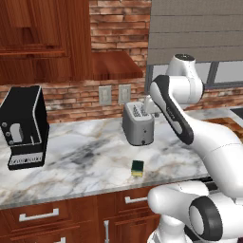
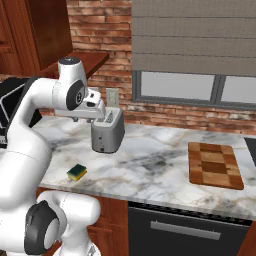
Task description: Pick up the sponge from the counter and clean the cutting board by briefly scrubbing or pressing down on the cutting board. Once finished, release the sponge.
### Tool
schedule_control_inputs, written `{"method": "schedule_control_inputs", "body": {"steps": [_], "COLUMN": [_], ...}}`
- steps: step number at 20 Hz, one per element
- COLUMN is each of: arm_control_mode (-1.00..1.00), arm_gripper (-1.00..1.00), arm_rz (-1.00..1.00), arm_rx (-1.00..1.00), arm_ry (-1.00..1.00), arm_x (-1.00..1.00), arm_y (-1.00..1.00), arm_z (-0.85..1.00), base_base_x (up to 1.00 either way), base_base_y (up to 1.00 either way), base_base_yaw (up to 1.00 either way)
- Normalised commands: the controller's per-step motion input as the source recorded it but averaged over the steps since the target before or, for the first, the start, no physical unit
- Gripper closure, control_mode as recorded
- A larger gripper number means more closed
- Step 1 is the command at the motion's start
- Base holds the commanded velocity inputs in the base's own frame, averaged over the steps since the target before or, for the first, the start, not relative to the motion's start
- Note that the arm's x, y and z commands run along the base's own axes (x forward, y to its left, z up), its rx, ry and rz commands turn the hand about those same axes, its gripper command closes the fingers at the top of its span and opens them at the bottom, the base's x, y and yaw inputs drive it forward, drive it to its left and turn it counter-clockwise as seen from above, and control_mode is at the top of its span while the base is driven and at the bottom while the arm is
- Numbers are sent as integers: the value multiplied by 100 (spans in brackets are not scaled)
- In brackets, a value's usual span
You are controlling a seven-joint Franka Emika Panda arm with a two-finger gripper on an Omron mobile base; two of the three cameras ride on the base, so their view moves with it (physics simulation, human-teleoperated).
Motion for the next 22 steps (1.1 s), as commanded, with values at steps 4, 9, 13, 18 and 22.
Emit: {"method": "schedule_control_inputs", "body": {"steps": [4, 9, 13, 18, 22], "arm_control_mode": [-100, -100, -100, -100, -100], "arm_gripper": [-100, -100, -100, -100, -100], "arm_rz": [0, 0, -14, -30, -24], "arm_rx": [0, 2, 0, 0, 0], "arm_ry": [1, 19, 4, 1, 13], "arm_x": [-7, -13, -30, -25, -27], "arm_y": [0, 2, 27, 28, 10], "arm_z": [-1, -39, -66, -60, -61], "base_base_x": [0, 0, 0, 0, 0], "base_base_y": [0, 0, 0, 0, 0], "base_base_yaw": [0, 0, 0, 0, 0]}}
